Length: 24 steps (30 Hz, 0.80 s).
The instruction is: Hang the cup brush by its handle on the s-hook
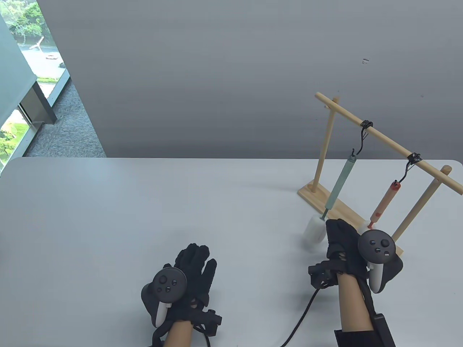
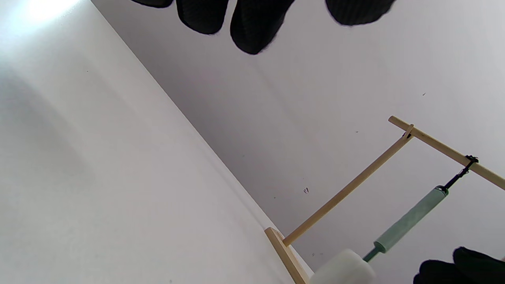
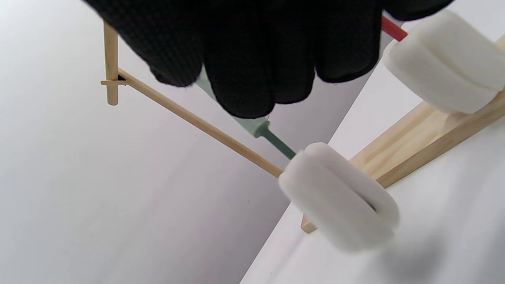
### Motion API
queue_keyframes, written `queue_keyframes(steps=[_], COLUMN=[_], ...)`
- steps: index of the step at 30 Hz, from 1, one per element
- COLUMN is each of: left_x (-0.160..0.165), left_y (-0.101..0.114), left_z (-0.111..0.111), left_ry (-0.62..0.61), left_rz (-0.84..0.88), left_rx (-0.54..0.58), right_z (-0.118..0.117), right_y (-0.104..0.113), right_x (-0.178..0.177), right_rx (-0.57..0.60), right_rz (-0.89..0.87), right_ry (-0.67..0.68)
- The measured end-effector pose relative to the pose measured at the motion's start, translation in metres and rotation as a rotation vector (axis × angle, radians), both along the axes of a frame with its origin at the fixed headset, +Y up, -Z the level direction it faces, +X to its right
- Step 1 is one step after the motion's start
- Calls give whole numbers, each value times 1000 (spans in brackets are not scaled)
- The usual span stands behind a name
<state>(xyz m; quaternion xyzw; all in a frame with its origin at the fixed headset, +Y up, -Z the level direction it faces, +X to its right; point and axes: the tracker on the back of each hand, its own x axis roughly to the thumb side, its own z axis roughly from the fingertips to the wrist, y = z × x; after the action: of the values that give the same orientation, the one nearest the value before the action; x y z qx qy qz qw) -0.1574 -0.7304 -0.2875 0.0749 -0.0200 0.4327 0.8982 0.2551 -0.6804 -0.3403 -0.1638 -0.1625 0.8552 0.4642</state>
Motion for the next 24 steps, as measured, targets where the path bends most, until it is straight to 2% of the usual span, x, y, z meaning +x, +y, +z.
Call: queue_keyframes(steps=[13,22,24], left_x=[6,7,10], left_y=[-4,-7,-7], left_z=[-6,-10,-10], left_ry=[-28,-42,-55], left_rz=[-53,-91,-115], left_rx=[-21,-33,-34], right_z=[25,44,50], right_y=[9,6,5], right_x=[-4,-29,-38], right_rx=[54,81,96], right_rz=[38,124,189], right_ry=[68,186,212])
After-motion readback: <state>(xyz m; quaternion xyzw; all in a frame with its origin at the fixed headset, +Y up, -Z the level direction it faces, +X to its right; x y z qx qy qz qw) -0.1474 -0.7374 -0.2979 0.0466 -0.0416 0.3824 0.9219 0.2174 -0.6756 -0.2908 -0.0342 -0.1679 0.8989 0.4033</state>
